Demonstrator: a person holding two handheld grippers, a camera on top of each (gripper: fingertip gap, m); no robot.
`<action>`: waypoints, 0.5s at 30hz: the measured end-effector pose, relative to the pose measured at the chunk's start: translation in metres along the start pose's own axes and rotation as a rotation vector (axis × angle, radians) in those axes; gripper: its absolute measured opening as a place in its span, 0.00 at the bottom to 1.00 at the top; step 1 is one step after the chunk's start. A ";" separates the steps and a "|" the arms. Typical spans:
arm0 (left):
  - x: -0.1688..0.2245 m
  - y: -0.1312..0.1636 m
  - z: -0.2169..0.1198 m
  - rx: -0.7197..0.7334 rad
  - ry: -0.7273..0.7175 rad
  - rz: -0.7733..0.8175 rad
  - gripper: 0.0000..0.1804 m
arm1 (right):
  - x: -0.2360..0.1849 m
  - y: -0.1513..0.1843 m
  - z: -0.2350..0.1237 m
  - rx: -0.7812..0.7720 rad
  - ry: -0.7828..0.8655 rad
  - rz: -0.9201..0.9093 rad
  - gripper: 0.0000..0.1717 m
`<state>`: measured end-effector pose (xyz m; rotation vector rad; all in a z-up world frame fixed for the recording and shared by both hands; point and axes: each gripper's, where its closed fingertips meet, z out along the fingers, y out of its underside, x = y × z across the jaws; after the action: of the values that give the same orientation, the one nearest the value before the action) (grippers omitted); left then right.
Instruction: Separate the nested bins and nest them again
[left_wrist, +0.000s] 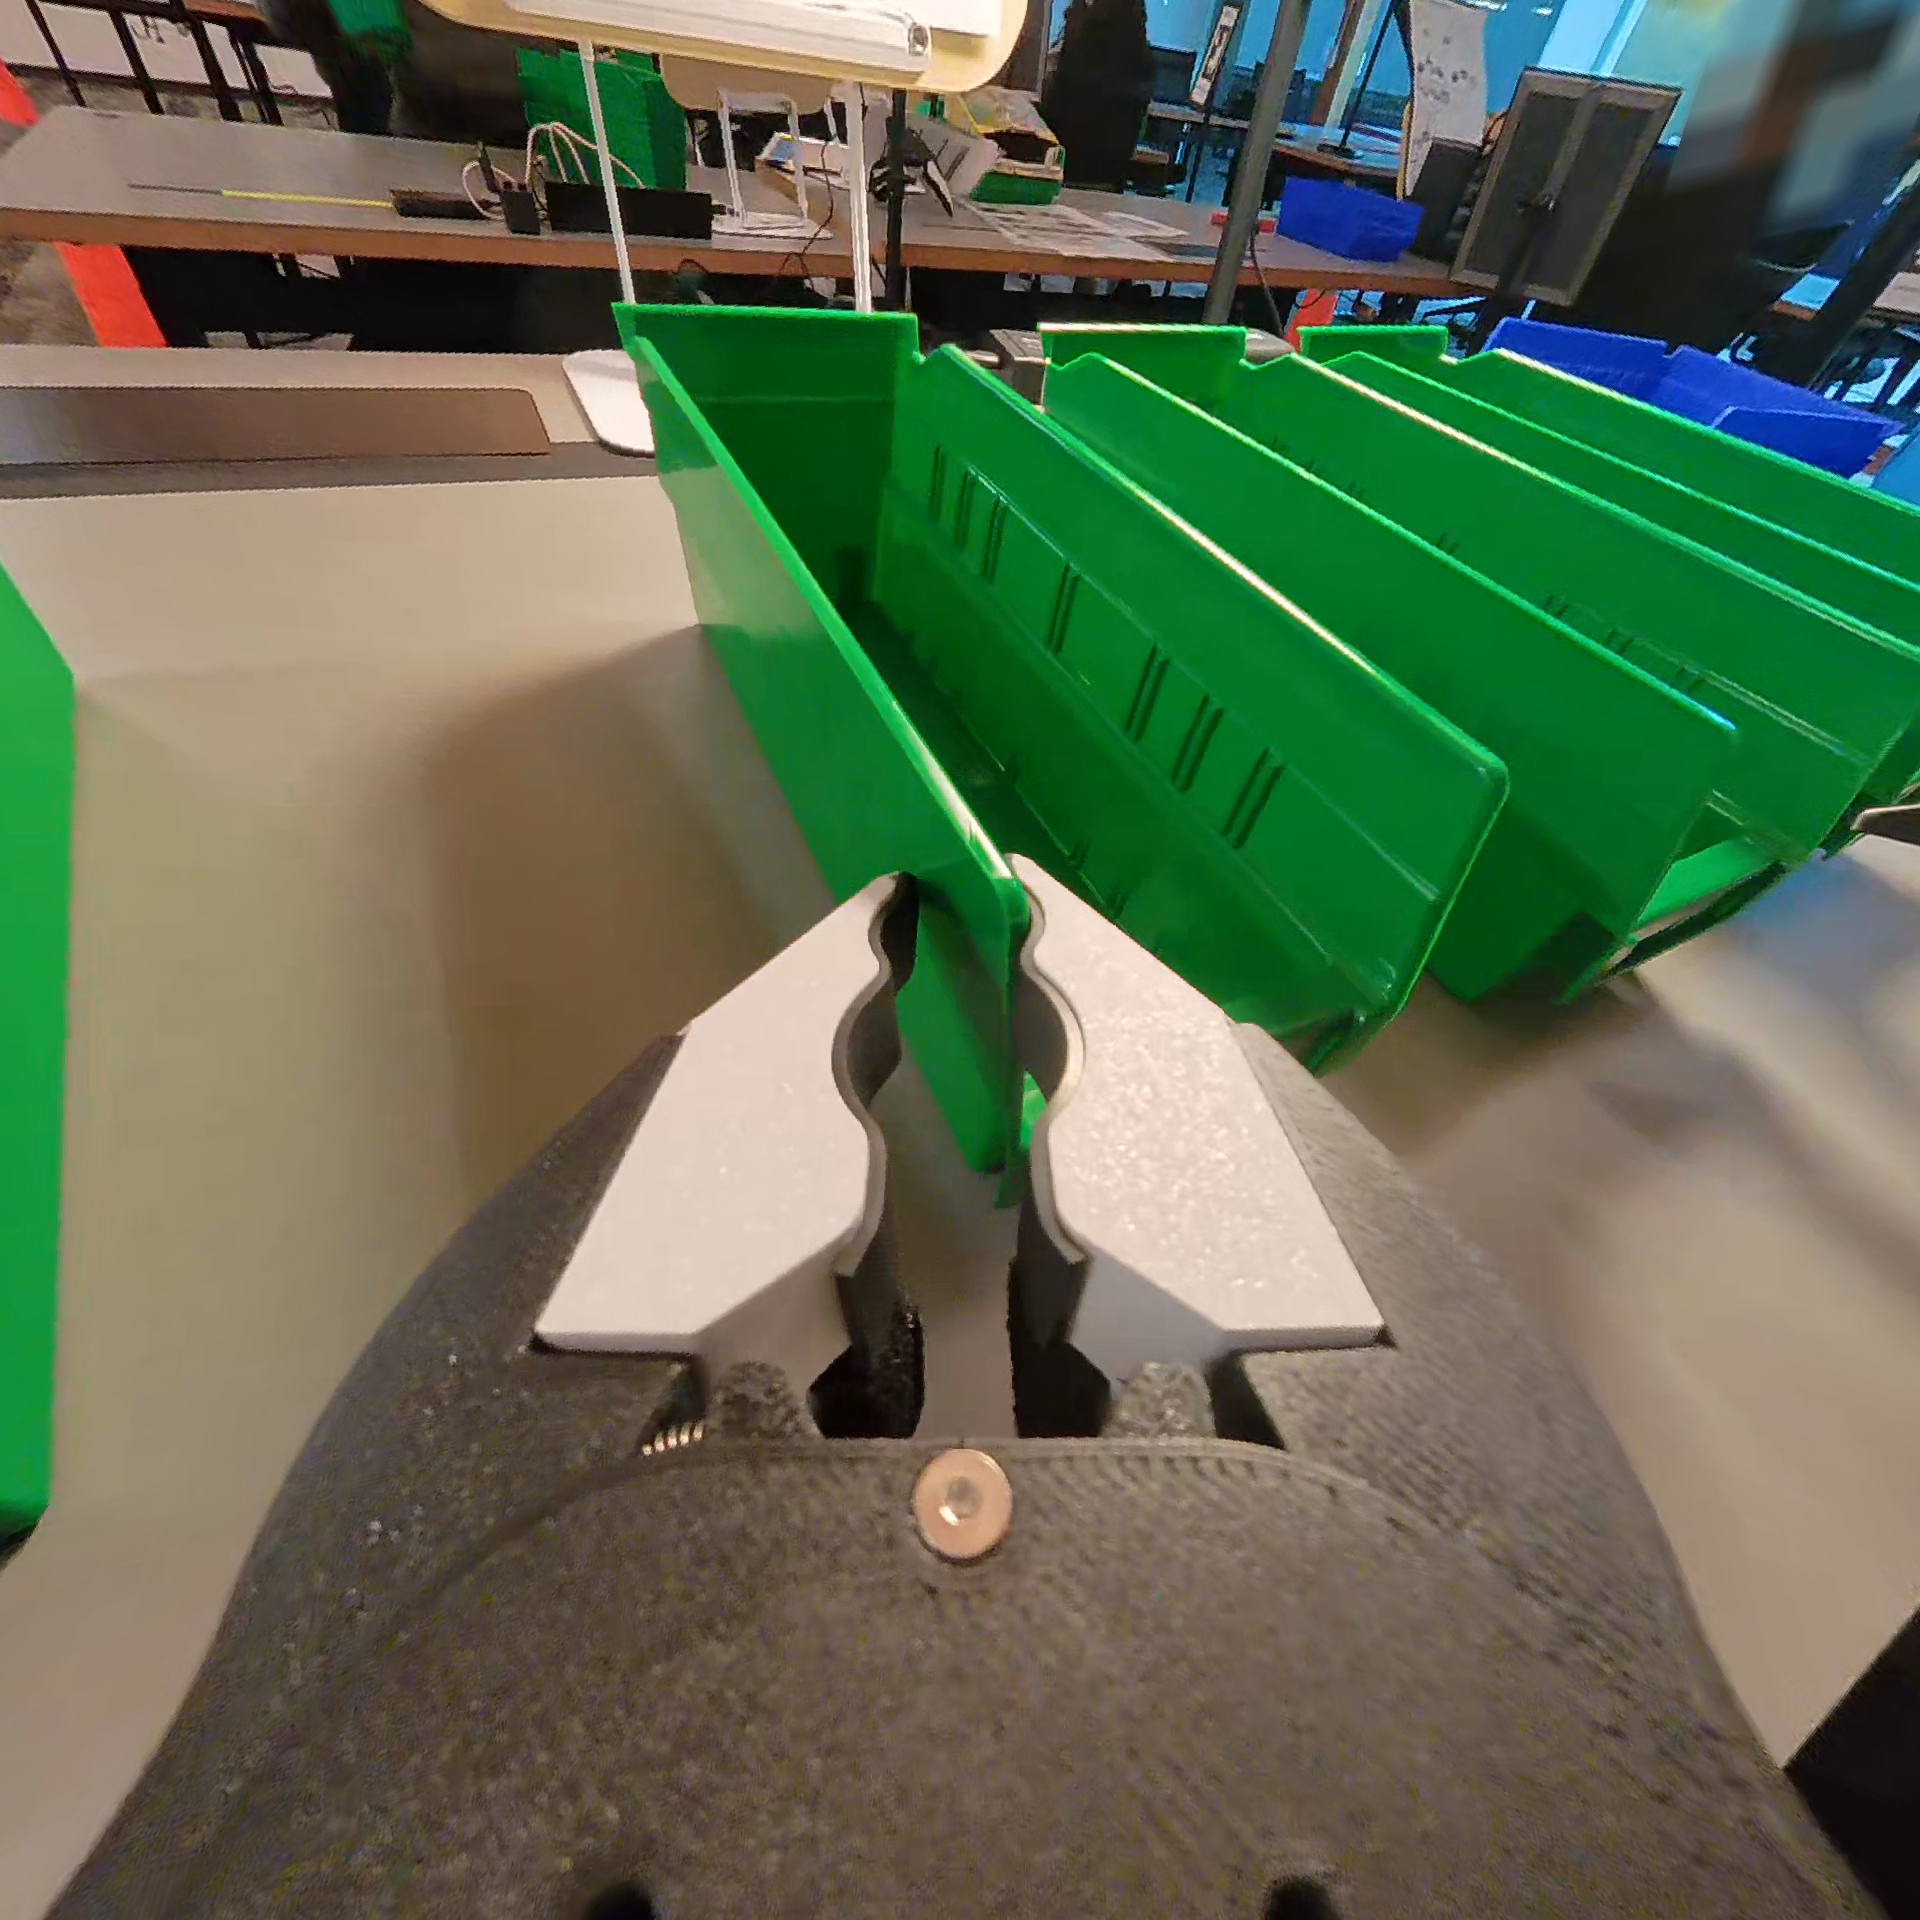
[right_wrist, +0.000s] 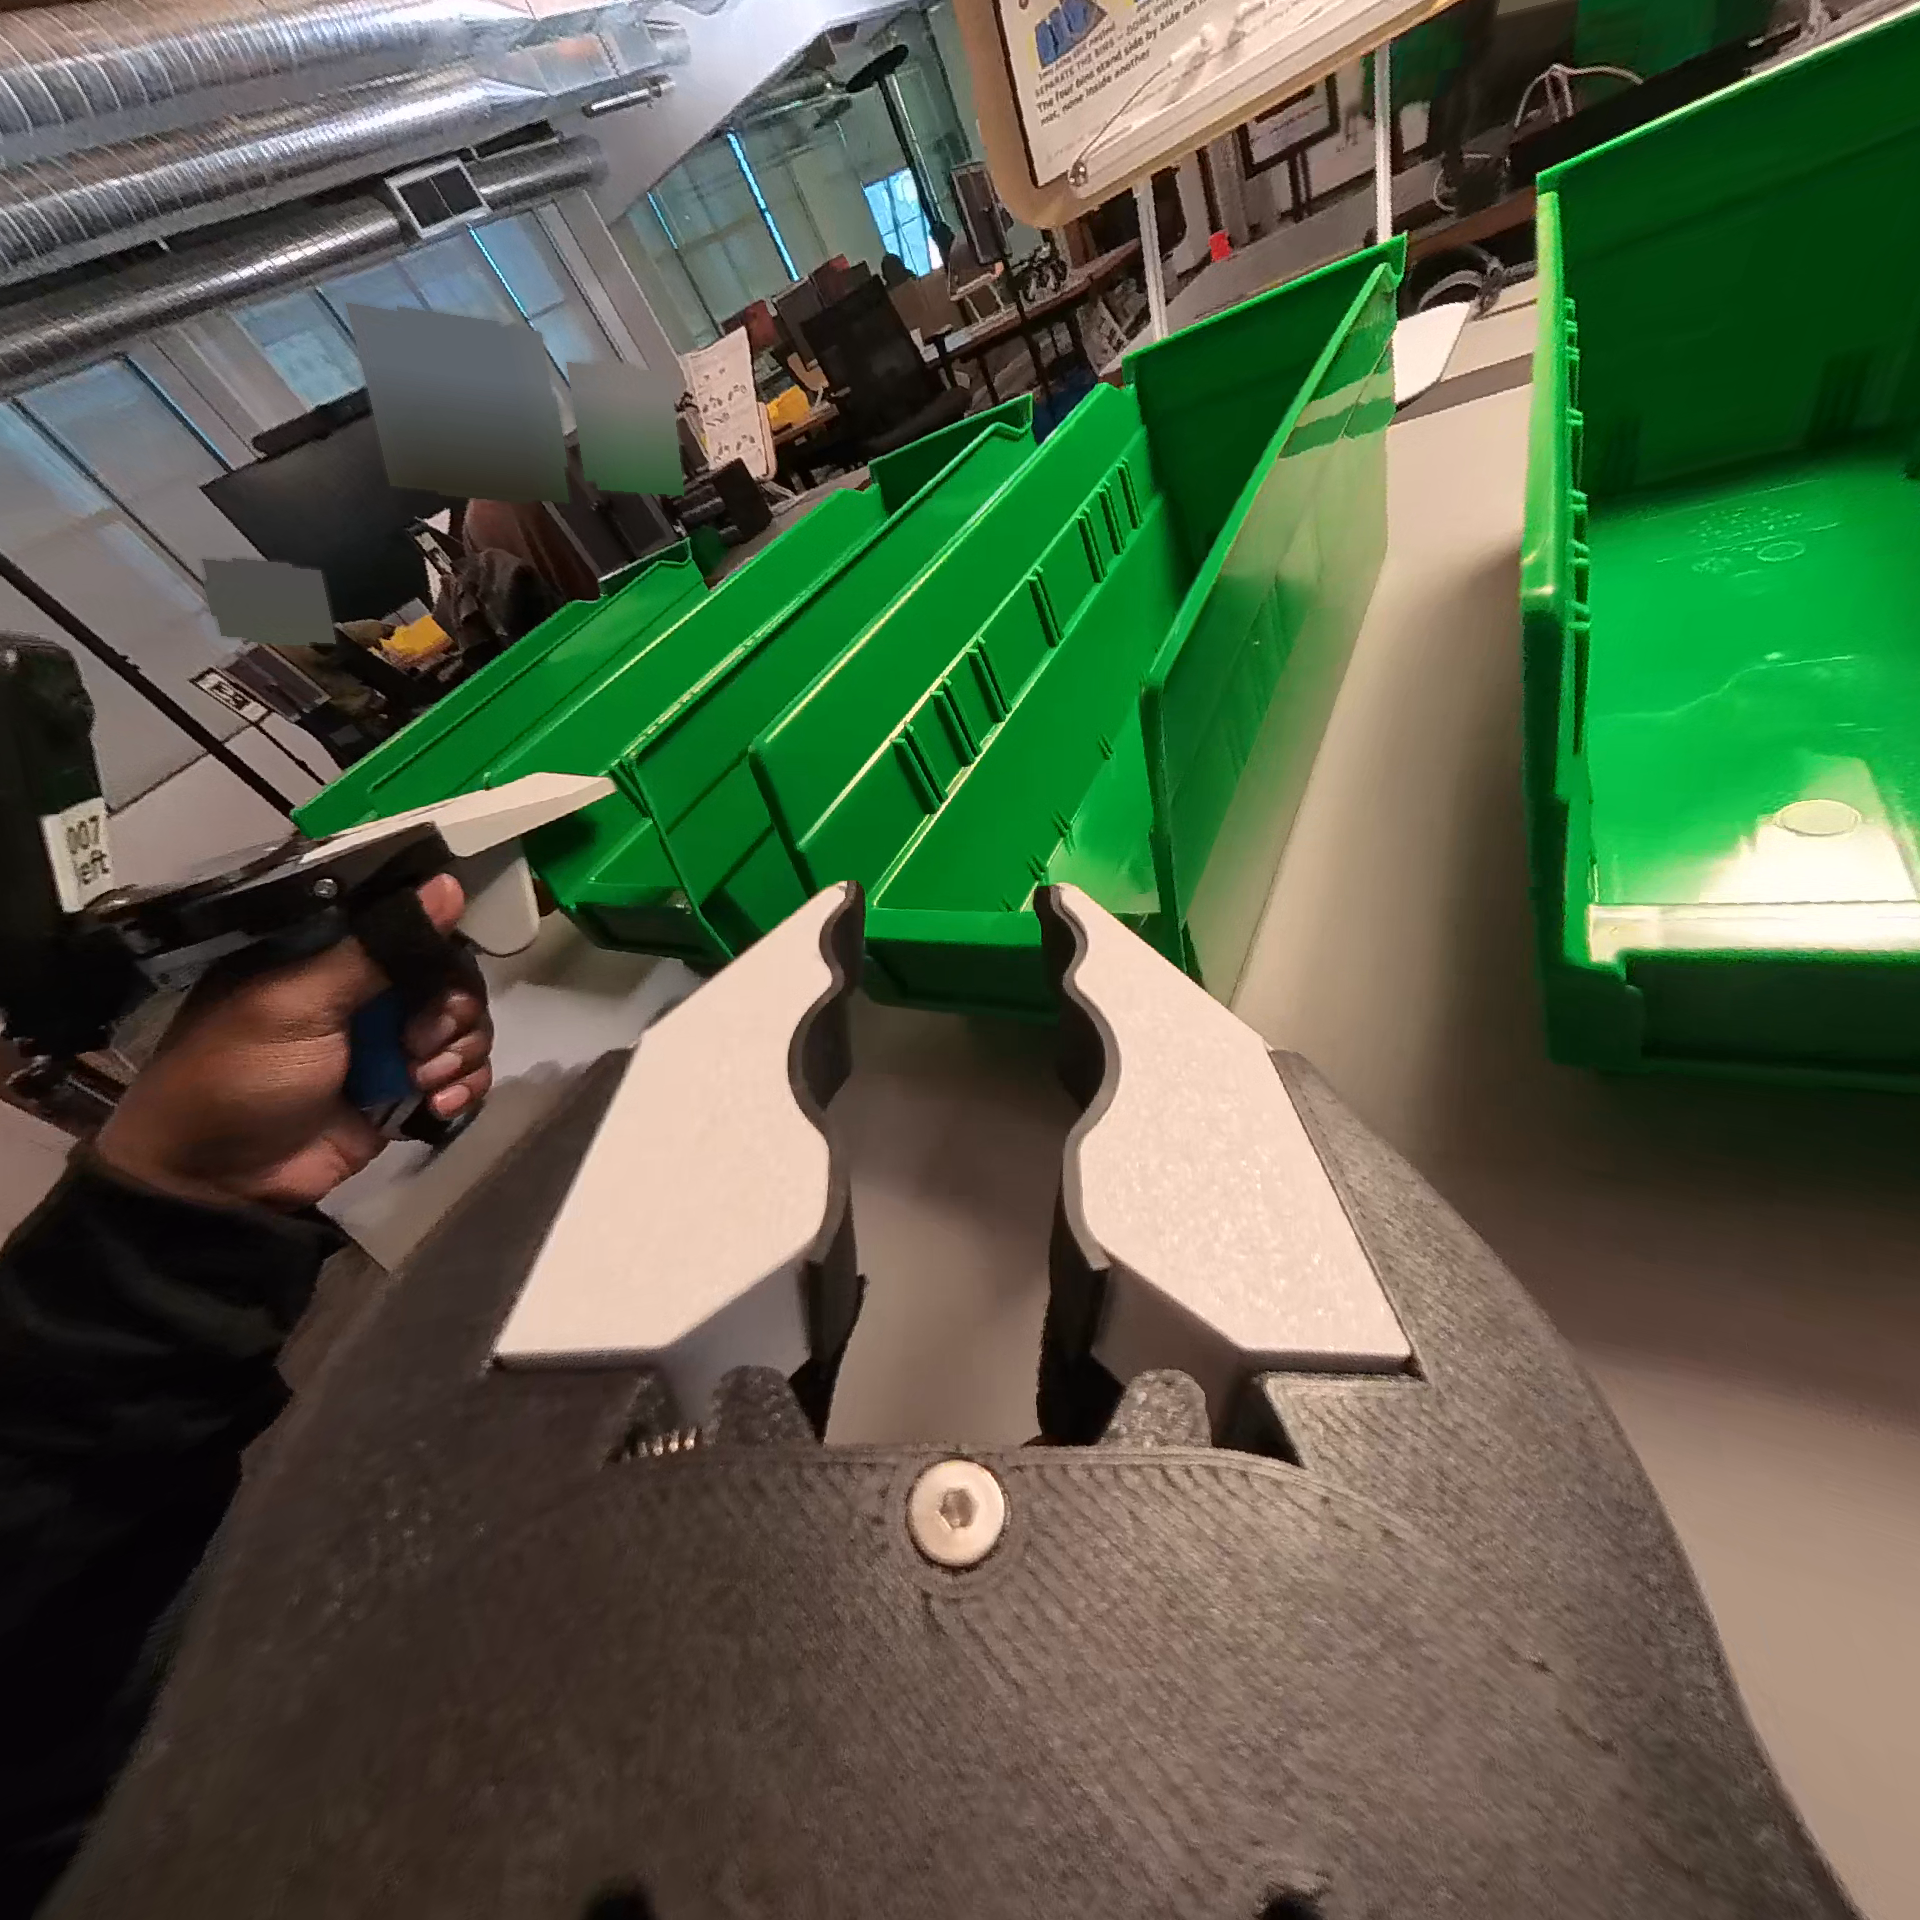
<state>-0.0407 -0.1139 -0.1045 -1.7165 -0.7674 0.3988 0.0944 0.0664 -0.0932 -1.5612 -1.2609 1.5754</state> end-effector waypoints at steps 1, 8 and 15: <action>0.000 0.000 0.000 -0.006 0.004 -0.002 0.08 | 0.000 0.000 0.000 0.002 -0.005 0.005 0.19; -0.014 -0.028 -0.048 0.061 -0.040 0.003 0.33 | -0.002 0.003 0.000 -0.007 -0.027 0.004 0.19; -0.120 -0.031 -0.079 0.051 -0.336 -0.021 0.35 | -0.005 0.003 -0.001 -0.007 -0.069 0.024 0.19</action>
<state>-0.0878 -0.2481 -0.0680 -1.6120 -1.0068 0.6975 0.0964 0.0614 -0.0938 -1.5434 -1.2898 1.6549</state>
